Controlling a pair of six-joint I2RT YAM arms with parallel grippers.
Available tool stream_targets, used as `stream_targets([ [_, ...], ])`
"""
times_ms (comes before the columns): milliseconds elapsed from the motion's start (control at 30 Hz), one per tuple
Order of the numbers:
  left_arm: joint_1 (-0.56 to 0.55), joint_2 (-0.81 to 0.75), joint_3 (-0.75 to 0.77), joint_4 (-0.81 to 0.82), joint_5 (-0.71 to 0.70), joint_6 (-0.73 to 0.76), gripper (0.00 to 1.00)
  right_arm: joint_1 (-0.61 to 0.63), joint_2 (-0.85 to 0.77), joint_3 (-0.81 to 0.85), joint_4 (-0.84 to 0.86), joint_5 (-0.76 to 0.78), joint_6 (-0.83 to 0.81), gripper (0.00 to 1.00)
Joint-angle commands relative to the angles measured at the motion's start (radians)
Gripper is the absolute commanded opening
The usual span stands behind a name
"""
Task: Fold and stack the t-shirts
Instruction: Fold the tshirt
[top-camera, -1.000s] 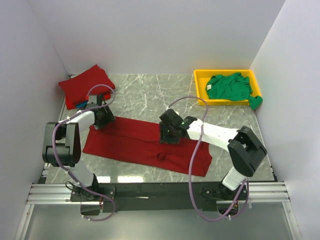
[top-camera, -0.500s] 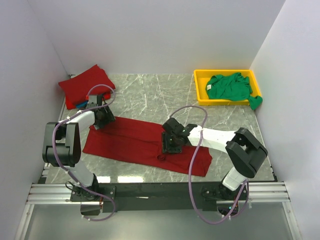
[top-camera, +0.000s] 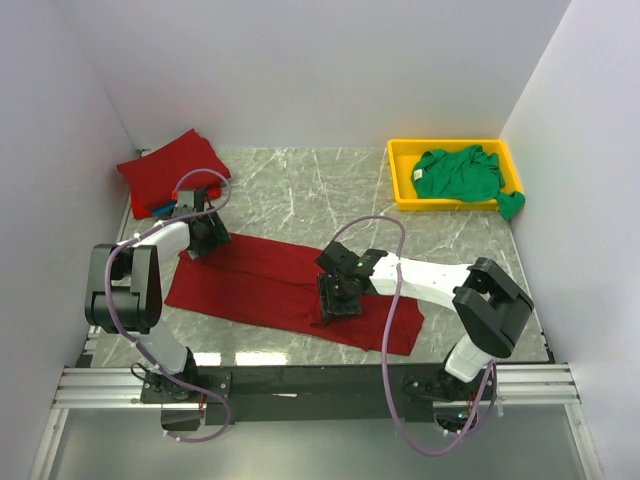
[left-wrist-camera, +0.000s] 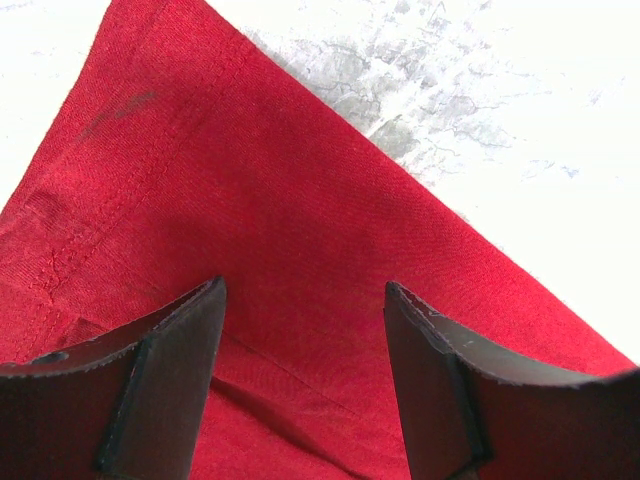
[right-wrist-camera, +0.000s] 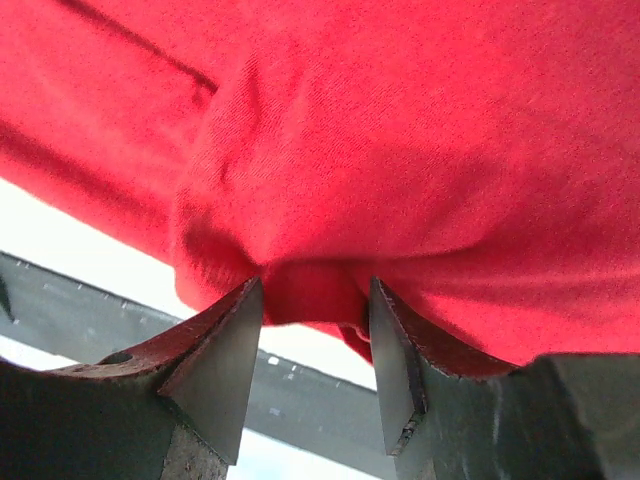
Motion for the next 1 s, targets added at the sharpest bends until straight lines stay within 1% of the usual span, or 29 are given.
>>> stream_targets([
  [0,0.002,0.02,0.002,-0.024,-0.014,0.013,0.7,0.021,-0.027,0.076,-0.103,-0.013,0.011,0.54],
  [133,0.002,0.024,0.002,-0.02,-0.014,0.013,0.7,0.032,-0.015,0.102,-0.117,-0.064,0.005,0.54],
  [233,0.002,0.026,0.001,-0.021,-0.015,0.015,0.7,0.039,0.005,0.099,-0.095,-0.133,-0.008,0.53],
  [433,0.003,0.027,0.002,-0.021,-0.02,0.016,0.7,0.053,0.029,0.091,-0.051,-0.223,-0.019,0.53],
  [500,0.003,0.024,0.002,-0.024,-0.021,0.018,0.7,0.053,0.026,0.096,-0.048,-0.233,-0.019,0.53],
  [633,0.003,0.015,0.016,-0.04,-0.024,0.018,0.7,0.046,-0.006,0.122,-0.101,-0.161,-0.013,0.53],
  [700,0.003,0.003,0.029,-0.044,-0.021,0.015,0.7,0.029,-0.041,0.126,-0.146,-0.1,-0.002,0.53],
  [800,0.003,-0.009,0.053,-0.056,-0.012,0.009,0.7,-0.043,-0.104,0.107,-0.195,-0.008,0.013,0.53],
  [833,0.003,-0.011,0.058,-0.058,0.002,0.007,0.7,-0.095,-0.136,0.084,-0.205,0.015,0.016,0.53],
  [933,0.003,-0.005,0.071,-0.06,0.016,-0.003,0.7,-0.195,-0.191,0.047,-0.238,0.1,0.014,0.53],
  [967,0.003,0.004,0.079,-0.061,0.014,-0.003,0.7,-0.265,-0.202,0.041,-0.245,0.118,0.002,0.53],
])
